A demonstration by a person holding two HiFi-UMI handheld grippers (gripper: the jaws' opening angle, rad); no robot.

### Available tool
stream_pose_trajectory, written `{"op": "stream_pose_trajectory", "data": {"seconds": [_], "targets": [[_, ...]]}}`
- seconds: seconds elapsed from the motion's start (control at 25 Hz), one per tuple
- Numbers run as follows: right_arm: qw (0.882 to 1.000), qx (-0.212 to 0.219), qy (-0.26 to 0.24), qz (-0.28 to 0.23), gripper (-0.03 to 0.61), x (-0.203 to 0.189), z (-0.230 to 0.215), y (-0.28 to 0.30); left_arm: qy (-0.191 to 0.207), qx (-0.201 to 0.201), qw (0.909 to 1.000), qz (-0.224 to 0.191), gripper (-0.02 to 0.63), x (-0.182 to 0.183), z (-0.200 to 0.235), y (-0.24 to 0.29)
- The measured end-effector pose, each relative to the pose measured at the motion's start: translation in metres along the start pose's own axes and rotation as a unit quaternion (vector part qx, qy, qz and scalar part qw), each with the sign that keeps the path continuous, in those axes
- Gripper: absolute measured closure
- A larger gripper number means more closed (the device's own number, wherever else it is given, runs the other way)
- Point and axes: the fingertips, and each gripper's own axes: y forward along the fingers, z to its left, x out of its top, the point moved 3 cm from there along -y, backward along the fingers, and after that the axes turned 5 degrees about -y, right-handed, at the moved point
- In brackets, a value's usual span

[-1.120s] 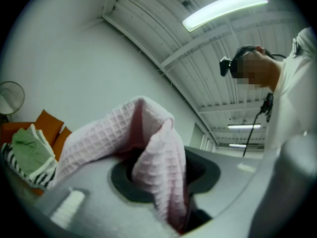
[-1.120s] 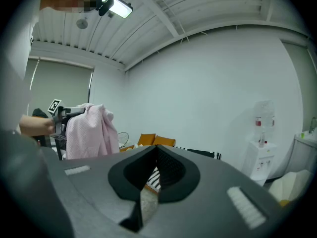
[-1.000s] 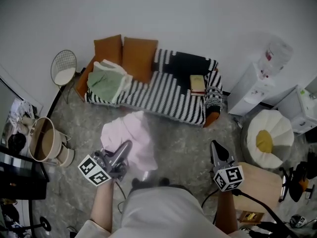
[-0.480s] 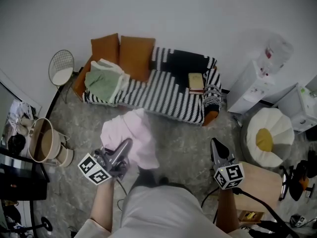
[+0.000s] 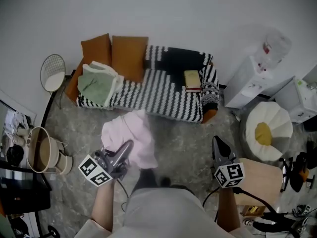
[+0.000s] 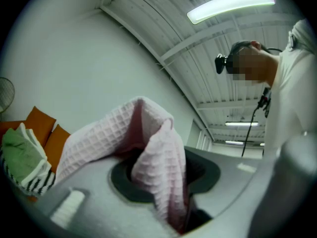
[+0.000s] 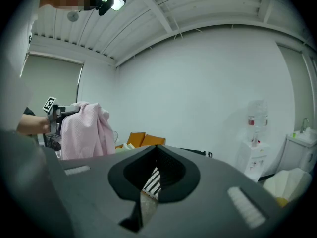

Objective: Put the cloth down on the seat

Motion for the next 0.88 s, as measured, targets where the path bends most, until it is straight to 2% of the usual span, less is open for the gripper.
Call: {"op": "stream_pose_trajectory", "data": {"seconds": [0.16,0.88], "targets": [[1.0,-0.024,0.016,-0.001,0.578,0.002,-0.004,0.03,-0.007,-0.01,0.9999,0.005,0.486,0.009,0.035,0.011],[0.999,-0.049,0.002,0.02,0.578,0.037,0.02,0.165,-0.027,-0.061,0.9972,0.033,0.485,0.062,0.185,0.063]]}}
